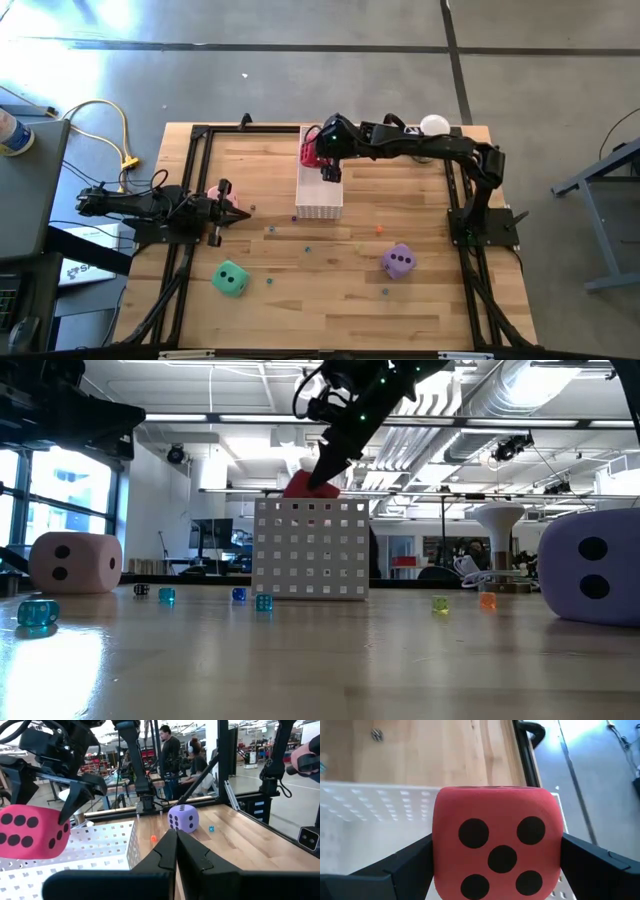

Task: Pick & Place Dice
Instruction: Put the large red die into the bin

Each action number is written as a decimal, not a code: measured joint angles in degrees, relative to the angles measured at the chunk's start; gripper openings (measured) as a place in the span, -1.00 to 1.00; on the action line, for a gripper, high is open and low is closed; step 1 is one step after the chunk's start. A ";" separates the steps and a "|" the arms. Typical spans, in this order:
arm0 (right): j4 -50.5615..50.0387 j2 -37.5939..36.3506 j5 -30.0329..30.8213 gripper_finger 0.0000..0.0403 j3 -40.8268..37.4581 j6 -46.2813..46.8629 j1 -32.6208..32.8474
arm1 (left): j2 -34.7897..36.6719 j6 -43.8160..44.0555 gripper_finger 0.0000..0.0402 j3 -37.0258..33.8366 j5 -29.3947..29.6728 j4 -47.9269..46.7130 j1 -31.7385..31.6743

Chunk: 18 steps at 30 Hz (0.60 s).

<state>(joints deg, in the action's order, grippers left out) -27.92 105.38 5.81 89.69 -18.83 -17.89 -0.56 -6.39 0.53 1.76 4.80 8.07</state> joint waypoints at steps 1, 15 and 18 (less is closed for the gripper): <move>-0.10 -0.02 0.07 0.80 0.00 0.13 0.00 | -0.01 0.00 -0.99 0.00 0.00 0.00 -0.01; -1.95 -0.04 -3.97 0.81 0.00 -0.96 -1.04 | 0.00 0.00 -0.99 0.00 0.00 0.00 0.00; -3.07 -0.04 -2.55 0.91 -0.02 -0.63 -0.92 | -0.02 0.00 -0.99 -0.01 0.00 0.00 0.00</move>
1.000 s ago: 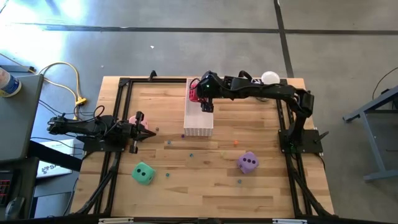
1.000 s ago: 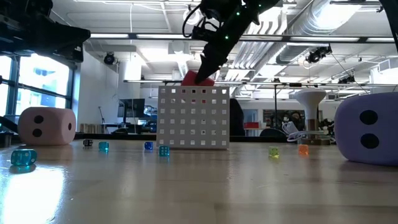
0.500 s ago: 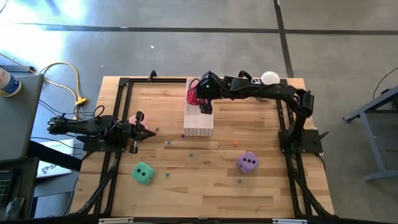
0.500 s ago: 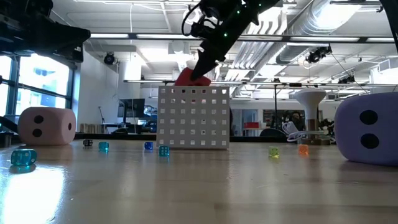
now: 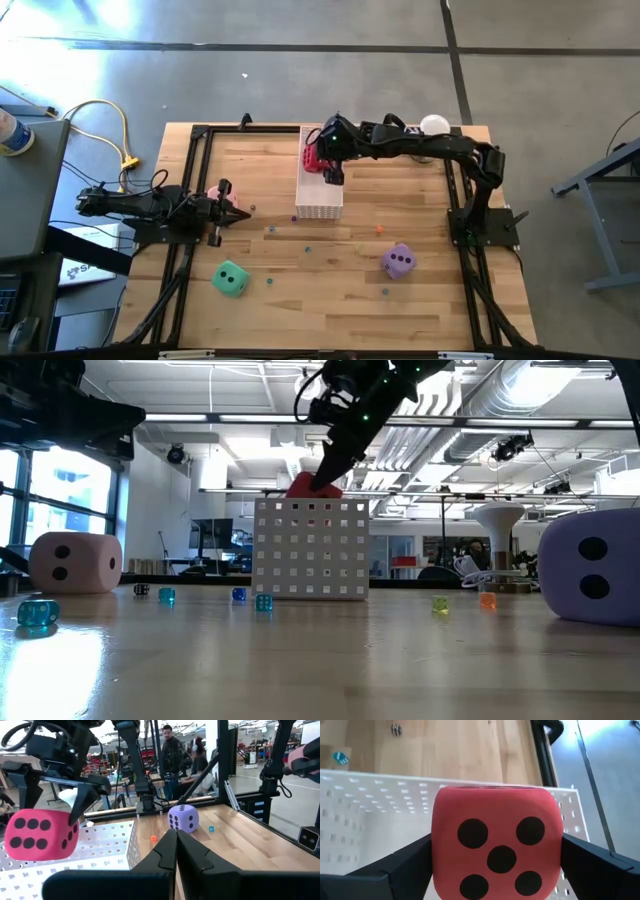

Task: Pick & Place Dice
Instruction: Put the large red die into the bin, then put the small light blue die into the bin

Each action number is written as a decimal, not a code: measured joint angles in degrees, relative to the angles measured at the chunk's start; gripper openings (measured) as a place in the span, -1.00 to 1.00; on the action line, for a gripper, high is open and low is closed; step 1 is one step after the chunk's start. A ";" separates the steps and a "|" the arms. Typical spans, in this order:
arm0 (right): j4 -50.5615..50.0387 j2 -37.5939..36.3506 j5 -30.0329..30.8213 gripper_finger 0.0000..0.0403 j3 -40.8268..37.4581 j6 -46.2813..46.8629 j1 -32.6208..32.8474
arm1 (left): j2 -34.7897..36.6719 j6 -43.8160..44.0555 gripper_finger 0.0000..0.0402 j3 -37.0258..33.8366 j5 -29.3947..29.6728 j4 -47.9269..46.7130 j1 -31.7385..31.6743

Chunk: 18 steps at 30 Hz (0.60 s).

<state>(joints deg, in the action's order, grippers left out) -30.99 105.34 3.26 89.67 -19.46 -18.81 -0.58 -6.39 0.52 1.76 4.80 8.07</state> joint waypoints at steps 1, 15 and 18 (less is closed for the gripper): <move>-0.16 0.00 0.14 0.94 0.00 0.30 -0.22 | 0.01 -0.01 -0.99 0.00 0.00 0.00 0.00; -0.03 0.00 -0.57 0.98 0.00 1.13 -0.81 | 0.00 -0.02 -0.99 0.01 0.00 0.00 0.00; 0.10 0.00 -0.39 0.98 0.00 1.14 -0.84 | 0.01 -0.02 -0.99 0.01 0.00 0.02 -0.01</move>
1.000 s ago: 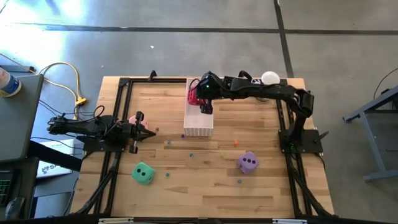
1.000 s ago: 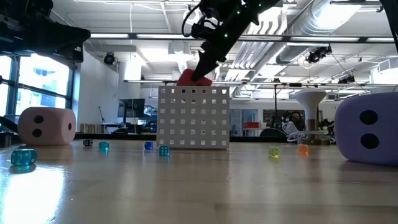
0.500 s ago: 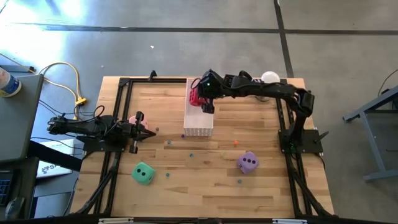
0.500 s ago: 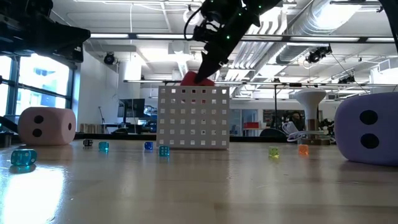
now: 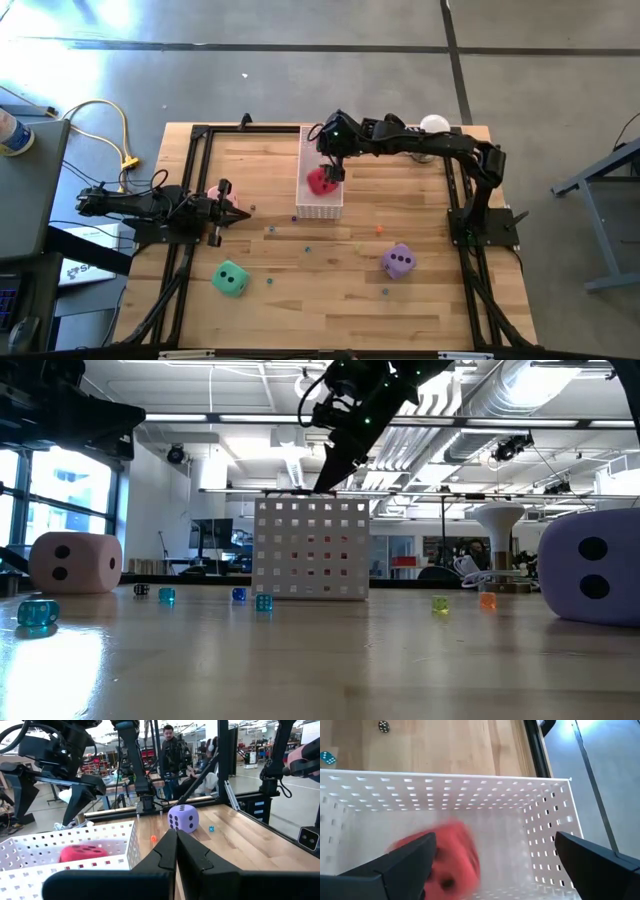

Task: Pick & Place Dice
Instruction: Put the small light blue die into the bin

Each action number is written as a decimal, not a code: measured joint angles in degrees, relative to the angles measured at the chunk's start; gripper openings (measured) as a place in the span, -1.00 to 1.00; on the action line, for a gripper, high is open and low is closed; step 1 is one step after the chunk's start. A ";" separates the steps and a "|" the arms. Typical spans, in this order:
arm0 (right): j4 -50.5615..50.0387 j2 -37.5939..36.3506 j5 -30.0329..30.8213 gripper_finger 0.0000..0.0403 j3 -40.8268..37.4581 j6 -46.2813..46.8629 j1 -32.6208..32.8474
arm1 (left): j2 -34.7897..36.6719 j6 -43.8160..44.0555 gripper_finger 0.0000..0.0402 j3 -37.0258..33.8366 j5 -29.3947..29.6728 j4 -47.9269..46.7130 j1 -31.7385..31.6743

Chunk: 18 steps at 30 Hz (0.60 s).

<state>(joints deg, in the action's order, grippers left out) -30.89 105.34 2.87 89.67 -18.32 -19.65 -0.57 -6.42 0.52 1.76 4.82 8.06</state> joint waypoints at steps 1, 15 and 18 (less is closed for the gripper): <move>0.20 0.00 -0.02 0.99 0.00 -0.01 0.01 | -0.01 0.00 -0.99 0.01 0.02 -0.02 0.01; 3.14 -4.66 6.84 0.98 -0.07 -2.51 5.34 | 0.01 0.00 -0.99 0.01 0.02 -0.02 -0.01; -0.93 -7.46 9.12 0.98 -0.04 -0.24 8.66 | 0.00 0.00 -0.99 0.00 0.01 -0.02 0.00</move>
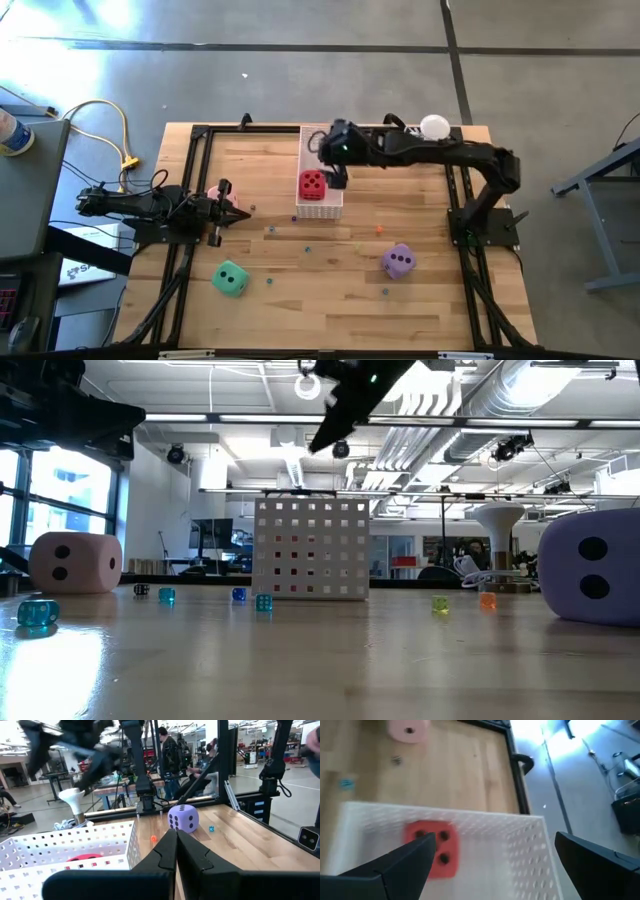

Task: Pick & Place Dice
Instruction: Put the small light blue die into the bin

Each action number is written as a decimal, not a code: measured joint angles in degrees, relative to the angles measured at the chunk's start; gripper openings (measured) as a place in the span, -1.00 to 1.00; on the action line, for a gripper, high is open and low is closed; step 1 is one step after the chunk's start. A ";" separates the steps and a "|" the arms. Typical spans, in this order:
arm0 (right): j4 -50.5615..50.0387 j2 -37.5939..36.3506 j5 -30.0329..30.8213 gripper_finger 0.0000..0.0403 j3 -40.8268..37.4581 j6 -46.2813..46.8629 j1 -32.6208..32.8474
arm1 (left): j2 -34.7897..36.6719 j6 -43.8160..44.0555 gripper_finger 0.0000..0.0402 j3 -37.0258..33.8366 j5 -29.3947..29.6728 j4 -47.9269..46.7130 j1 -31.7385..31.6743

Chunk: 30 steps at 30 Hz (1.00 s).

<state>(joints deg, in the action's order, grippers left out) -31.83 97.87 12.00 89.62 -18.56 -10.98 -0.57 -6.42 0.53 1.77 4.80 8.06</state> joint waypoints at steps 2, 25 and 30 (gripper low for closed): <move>-4.09 -2.13 0.60 0.98 0.00 3.67 2.38 | -0.01 0.00 -0.99 -0.01 -0.01 0.00 0.01; -35.68 -7.96 22.56 0.98 -5.12 64.65 34.24 | 0.01 -0.02 -0.99 -0.01 0.01 0.01 -0.01; -35.68 -8.08 23.57 0.98 -9.81 71.74 38.00 | -0.01 -0.02 -0.99 0.01 0.00 0.00 -0.01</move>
<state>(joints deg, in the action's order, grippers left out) -67.51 89.79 35.56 79.81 53.18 27.01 -0.58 -6.44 0.54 1.76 4.80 8.05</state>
